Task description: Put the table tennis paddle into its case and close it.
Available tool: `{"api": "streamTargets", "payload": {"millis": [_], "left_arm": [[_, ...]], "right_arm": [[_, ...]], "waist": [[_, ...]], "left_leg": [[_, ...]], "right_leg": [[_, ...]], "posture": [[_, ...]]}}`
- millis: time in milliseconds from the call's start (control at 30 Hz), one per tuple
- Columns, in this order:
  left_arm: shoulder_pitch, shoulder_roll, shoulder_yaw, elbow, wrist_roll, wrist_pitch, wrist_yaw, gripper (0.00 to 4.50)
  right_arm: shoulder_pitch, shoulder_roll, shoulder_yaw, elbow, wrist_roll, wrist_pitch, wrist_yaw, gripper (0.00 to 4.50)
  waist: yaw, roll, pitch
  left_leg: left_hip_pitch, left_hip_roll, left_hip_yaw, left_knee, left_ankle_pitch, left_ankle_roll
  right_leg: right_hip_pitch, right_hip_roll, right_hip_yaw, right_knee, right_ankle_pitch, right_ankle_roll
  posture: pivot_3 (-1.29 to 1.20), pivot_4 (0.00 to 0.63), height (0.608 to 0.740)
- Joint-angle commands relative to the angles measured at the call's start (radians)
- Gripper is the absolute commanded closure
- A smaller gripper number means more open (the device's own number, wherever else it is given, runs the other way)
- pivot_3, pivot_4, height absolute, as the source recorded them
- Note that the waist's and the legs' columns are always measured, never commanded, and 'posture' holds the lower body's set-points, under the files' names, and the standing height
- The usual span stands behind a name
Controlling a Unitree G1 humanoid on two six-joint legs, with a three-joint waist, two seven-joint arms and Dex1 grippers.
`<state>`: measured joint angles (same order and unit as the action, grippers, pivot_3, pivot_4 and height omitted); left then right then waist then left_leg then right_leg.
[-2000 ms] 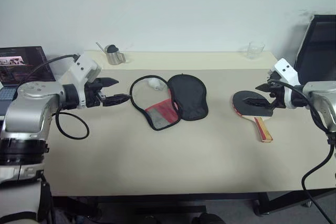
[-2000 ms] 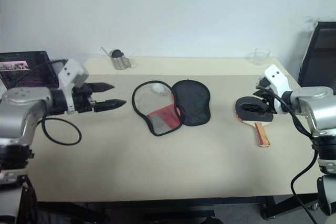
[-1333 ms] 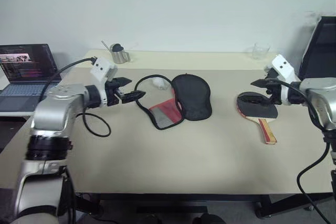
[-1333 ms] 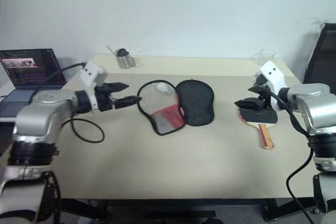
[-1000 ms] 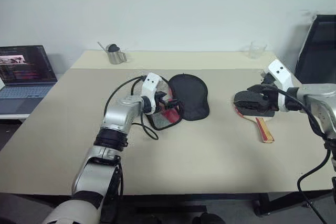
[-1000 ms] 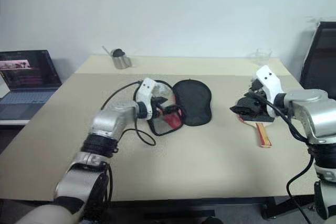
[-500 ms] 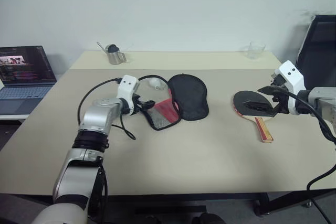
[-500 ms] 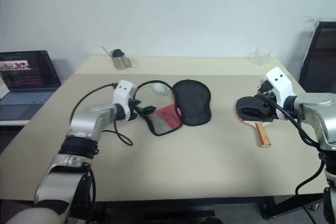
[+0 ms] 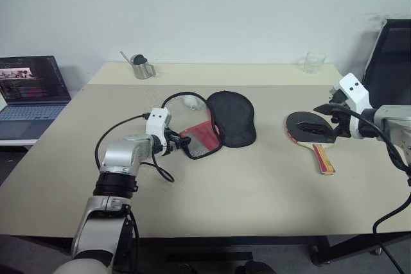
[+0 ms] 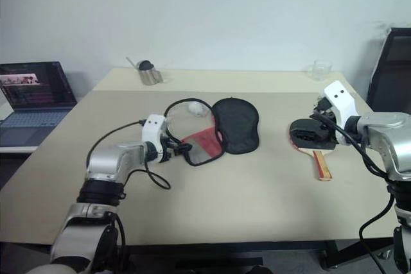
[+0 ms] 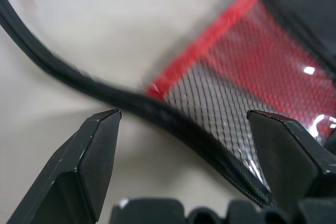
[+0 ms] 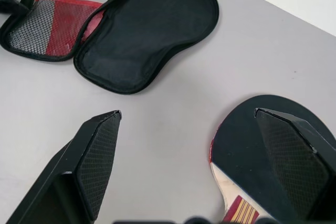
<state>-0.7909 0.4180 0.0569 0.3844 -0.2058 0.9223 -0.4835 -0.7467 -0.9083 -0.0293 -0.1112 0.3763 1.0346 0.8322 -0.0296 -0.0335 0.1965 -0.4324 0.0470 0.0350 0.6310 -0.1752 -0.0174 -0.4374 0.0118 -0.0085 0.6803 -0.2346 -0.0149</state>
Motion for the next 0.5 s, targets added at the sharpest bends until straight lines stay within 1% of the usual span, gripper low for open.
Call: {"api": "streamTargets", "payload": {"millis": [33, 267, 400, 500], "left_arm": [[-0.014, 0.004, 0.035, -0.045, -0.012, 0.016, 0.03, 0.32], [-0.039, -0.048, 0.039, 0.022, -0.007, -0.003, 0.092, 0.32], [-0.067, -0.105, 0.036, 0.058, -0.001, -0.034, 0.134, 0.32], [-0.099, -0.137, 0.05, 0.103, 0.006, -0.067, 0.178, 0.9]], "right_arm": [[-0.033, -0.011, -0.009, -0.005, 0.004, -0.025, 0.009, 0.0], [-0.029, -0.014, -0.011, -0.015, 0.006, -0.017, 0.01, 0.0], [-0.026, -0.011, -0.016, -0.024, 0.009, -0.011, 0.004, 0.0], [-0.025, -0.01, -0.019, -0.029, 0.01, -0.007, -0.001, 0.0]], "waist": [[-0.001, 0.0, 0.0], [0.002, 0.0, 0.0], [0.007, 0.0, 0.0], [0.009, 0.0, 0.0]], "left_leg": [[0.0, 0.0, 0.0, 0.0, 0.0, 0.0], [0.0, -0.001, 0.0, 0.0, 0.0, 0.0], [0.0, -0.001, 0.0, 0.0, 0.0, 0.0], [0.0, -0.001, 0.0, 0.001, 0.0, 0.0]], "right_leg": [[0.0, 0.0, 0.0, 0.0, 0.0, 0.0], [0.0, 0.0, 0.0, -0.001, 0.0, 0.0], [0.001, 0.0, -0.001, 0.0, 0.0, 0.0], [0.001, 0.0, -0.001, -0.001, 0.0, 0.0]], "posture": [[0.0, 0.15, 0.74], [0.0, 0.15, 0.74], [0.0, 0.15, 0.74], [0.0, 0.15, 0.74]]}}
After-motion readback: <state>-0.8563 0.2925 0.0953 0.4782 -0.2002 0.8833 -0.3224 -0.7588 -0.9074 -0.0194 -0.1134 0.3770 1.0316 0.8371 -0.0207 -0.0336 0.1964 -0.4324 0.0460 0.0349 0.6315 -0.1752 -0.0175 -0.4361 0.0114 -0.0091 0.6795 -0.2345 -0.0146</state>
